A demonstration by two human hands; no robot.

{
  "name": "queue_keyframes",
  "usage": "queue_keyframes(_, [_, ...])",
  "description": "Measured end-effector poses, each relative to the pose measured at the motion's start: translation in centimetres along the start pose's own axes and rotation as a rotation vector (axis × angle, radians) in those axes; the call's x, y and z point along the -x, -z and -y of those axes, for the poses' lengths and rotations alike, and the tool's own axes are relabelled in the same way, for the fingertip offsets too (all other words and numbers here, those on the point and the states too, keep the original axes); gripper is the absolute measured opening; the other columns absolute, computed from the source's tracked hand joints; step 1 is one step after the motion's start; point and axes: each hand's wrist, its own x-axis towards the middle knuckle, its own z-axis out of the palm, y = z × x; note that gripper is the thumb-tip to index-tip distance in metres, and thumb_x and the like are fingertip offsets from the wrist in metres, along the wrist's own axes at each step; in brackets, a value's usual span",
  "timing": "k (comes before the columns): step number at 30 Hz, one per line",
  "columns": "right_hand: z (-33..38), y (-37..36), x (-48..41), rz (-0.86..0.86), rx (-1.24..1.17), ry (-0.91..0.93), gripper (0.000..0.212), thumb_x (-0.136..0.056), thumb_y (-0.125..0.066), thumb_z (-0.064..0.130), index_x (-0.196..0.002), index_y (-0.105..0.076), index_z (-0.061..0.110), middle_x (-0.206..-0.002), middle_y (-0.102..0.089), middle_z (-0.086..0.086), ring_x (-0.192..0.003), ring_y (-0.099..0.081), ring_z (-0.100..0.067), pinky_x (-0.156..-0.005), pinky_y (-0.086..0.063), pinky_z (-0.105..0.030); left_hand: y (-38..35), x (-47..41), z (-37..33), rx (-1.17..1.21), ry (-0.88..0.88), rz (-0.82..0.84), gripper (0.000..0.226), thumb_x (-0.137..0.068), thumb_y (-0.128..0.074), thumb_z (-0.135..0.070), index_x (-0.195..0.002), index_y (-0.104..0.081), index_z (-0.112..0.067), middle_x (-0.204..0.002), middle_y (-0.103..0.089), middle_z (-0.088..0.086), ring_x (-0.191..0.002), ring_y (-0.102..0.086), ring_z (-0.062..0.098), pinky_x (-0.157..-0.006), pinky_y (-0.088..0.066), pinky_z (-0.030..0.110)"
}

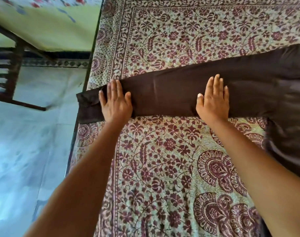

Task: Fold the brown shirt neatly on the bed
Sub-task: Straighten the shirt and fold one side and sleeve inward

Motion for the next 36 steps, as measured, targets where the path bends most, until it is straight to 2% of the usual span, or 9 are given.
queue_keyframes(5, [7.3, -1.9, 2.0, -0.009, -0.054, 0.294, 0.061, -0.095, -0.018, 0.035, -0.147, -0.013, 0.004, -0.156, -0.010, -0.014, -0.144, -0.008, -0.023, -0.116, -0.004, -0.039, -1.0, 0.7, -4.4, 0.060, -0.120, 0.022, 0.059, -0.100, -0.018, -0.040, -0.149, -0.003, -0.013, -0.158, -0.001, 0.004, -0.146, 0.000, 0.016, -0.116, 0.009, 0.040])
queue_keyframes(13, [7.7, -3.1, 2.1, -0.044, 0.013, 0.272, 0.062, -0.094, -0.015, 0.038, -0.147, -0.014, 0.006, -0.155, -0.013, -0.011, -0.144, -0.013, -0.022, -0.116, -0.007, -0.040, 0.1, 1.2, 7.2, -0.005, 0.001, -0.033, 0.056, -0.099, -0.019, -0.040, -0.150, -0.005, -0.021, -0.158, -0.006, -0.004, -0.146, 0.000, 0.014, -0.115, 0.010, 0.042])
queue_keyframes(18, [7.6, -2.9, 2.2, -0.061, 0.013, 0.274, 0.062, -0.094, -0.017, 0.037, -0.147, -0.016, 0.005, -0.155, -0.015, -0.012, -0.143, -0.014, -0.023, -0.116, -0.008, -0.041, 1.2, 1.0, 5.3, 0.031, 0.200, -0.039, 0.057, -0.100, -0.016, -0.040, -0.150, -0.002, -0.016, -0.158, 0.005, 0.000, -0.145, 0.007, 0.015, -0.116, 0.011, 0.043])
queue_keyframes(20, [7.7, -2.8, 2.2, -0.064, 0.005, 0.273, 0.062, -0.094, -0.016, 0.036, -0.147, -0.016, 0.005, -0.155, -0.015, -0.012, -0.144, -0.013, -0.022, -0.116, -0.008, -0.040, 1.4, 0.7, 1.7, 0.070, 0.079, -0.063, 0.058, -0.099, -0.015, -0.041, -0.149, 0.000, -0.016, -0.158, 0.004, 0.001, -0.145, 0.007, 0.015, -0.115, 0.012, 0.041])
queue_keyframes(22, [7.7, -2.7, 2.2, -0.061, 0.001, 0.274, 0.062, -0.094, -0.015, 0.036, -0.147, -0.017, 0.005, -0.155, -0.015, -0.012, -0.144, -0.013, -0.022, -0.116, -0.007, -0.040, 0.7, 1.7, -2.2, 0.081, -0.198, 0.014, 0.058, -0.099, -0.015, -0.041, -0.149, 0.000, -0.016, -0.158, 0.002, 0.000, -0.145, 0.005, 0.014, -0.114, 0.013, 0.039])
queue_keyframes(24, [7.6, -2.7, 2.2, -0.064, 0.005, 0.277, 0.061, -0.094, -0.016, 0.036, -0.147, -0.018, 0.004, -0.154, -0.017, -0.012, -0.143, -0.015, -0.022, -0.115, -0.008, -0.040, -0.3, 2.8, -3.2, 0.062, -0.338, 0.095, 0.057, -0.099, -0.015, -0.042, -0.149, -0.001, -0.018, -0.158, 0.001, -0.001, -0.145, 0.004, 0.012, -0.117, 0.009, 0.039])
queue_keyframes(31, [7.7, -2.9, 2.2, -0.053, 0.016, 0.274, 0.062, -0.094, -0.017, 0.036, -0.147, -0.017, 0.005, -0.155, -0.017, -0.011, -0.143, -0.016, -0.022, -0.116, -0.009, -0.040, 0.7, 2.5, 8.5, -0.093, -0.097, 0.038, 0.060, -0.094, -0.006, -0.045, -0.149, 0.000, -0.023, -0.158, -0.001, -0.007, -0.145, 0.004, 0.013, -0.116, 0.011, 0.042])
queue_keyframes(33, [7.7, -2.9, 2.3, -0.054, 0.021, 0.276, 0.061, -0.094, -0.016, 0.036, -0.147, -0.016, 0.005, -0.155, -0.016, -0.011, -0.143, -0.015, -0.022, -0.116, -0.010, -0.040, 1.3, 2.5, 8.6, -0.096, -0.073, 0.042, 0.057, -0.096, -0.009, -0.043, -0.150, -0.005, -0.022, -0.158, -0.004, -0.006, -0.145, 0.003, 0.013, -0.116, 0.010, 0.043])
queue_keyframes(36, [7.6, -2.9, 2.2, -0.044, 0.022, 0.273, 0.061, -0.094, -0.016, 0.036, -0.147, -0.015, 0.006, -0.155, -0.015, -0.011, -0.144, -0.013, -0.021, -0.117, -0.008, -0.040, 1.7, 1.8, 4.2, -0.017, 0.049, 0.015, 0.057, -0.099, -0.012, -0.041, -0.149, -0.013, -0.014, -0.158, -0.007, 0.001, -0.145, 0.004, 0.013, -0.115, 0.013, 0.041])
